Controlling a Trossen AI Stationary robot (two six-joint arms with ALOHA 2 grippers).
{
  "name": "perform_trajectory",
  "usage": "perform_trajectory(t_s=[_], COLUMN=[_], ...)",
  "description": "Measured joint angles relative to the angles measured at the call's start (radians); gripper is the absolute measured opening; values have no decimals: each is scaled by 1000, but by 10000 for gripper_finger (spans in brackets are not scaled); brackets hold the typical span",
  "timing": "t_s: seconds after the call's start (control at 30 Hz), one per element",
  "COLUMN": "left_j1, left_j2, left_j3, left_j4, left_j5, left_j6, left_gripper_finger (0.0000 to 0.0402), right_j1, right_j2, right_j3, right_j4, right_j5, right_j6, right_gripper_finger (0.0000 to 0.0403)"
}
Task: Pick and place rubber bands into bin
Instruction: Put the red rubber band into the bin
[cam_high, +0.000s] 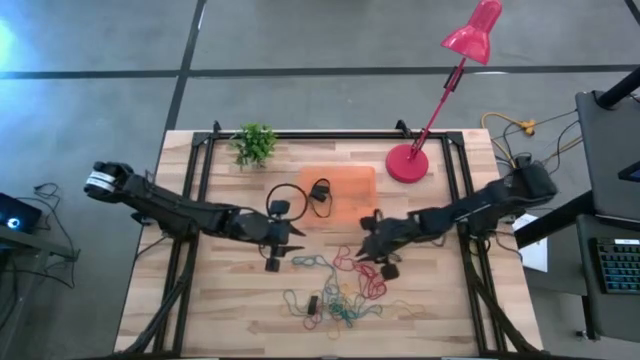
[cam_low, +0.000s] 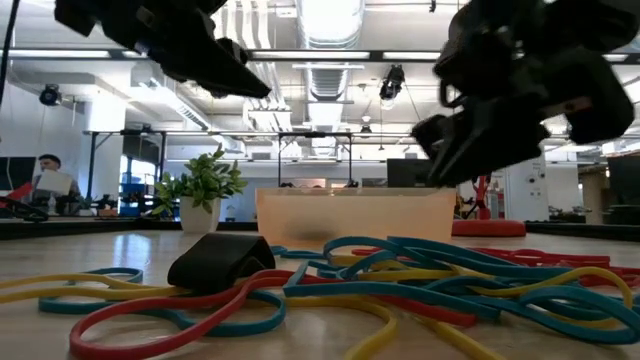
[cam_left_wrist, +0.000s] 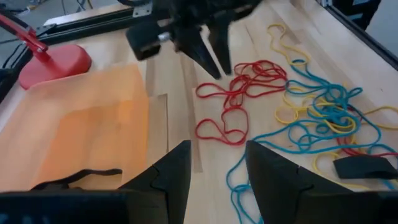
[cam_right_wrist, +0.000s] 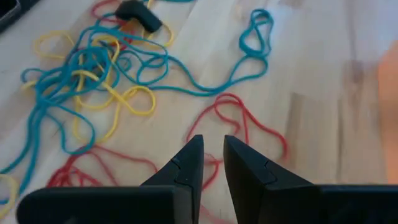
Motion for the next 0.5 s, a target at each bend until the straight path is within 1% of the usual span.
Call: perform_trajectory(t_s=[0.13,0.2,0.5], left_j1=[0,0,0], left_j2=[-8,-13,-50], left_j3=[-53,-72,-130], left_j4=[61,60,101], left_j5=[-6,-6,-8], left_j6=[-15,-24,-58], left_gripper_finger=[137,137,137], right_j1=[1,2,2], right_j2=[105,145,325], right_j3=[114,166,381], right_j4=[-26,-62,-268], right_j5=[-8,-9,-12], right_j6=[-35,-62,-143], right_gripper_finger=[55,63,131])
